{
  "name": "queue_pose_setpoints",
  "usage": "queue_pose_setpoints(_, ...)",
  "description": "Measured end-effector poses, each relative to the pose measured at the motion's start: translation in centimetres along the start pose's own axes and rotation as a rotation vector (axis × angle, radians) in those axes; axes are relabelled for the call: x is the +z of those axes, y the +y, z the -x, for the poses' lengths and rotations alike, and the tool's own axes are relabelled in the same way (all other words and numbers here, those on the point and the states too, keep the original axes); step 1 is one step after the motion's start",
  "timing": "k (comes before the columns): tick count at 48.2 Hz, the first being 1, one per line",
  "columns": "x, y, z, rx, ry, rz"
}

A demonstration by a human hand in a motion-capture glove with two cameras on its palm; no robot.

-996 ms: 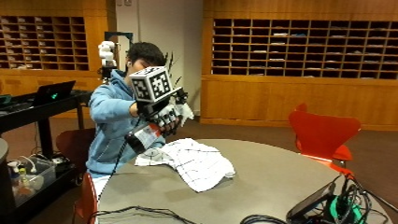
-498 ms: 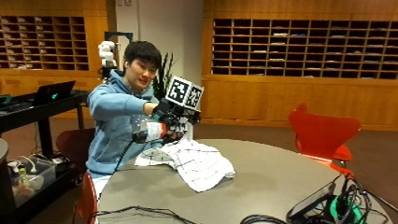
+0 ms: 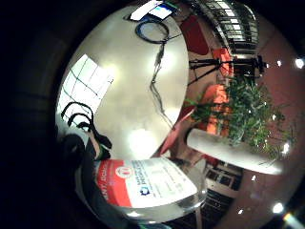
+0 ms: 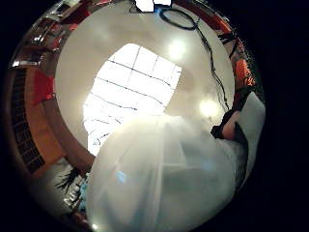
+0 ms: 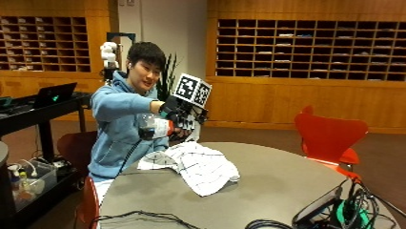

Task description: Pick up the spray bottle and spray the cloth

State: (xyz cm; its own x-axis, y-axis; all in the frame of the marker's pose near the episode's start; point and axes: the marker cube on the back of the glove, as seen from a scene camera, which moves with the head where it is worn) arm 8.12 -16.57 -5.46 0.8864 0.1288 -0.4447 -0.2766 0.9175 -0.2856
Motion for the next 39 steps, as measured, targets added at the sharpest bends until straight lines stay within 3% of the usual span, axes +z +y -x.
queue_pose_setpoints(22,-0.2,-0.5,0.9,-0.007,-0.056,-0.029)
queue_pose_setpoints(27,-2.2,0.0,1.3,-0.043,-0.31,-0.145)
queue_pose_setpoints(39,-9.1,2.1,5.8,-0.142,-1.215,-0.522)
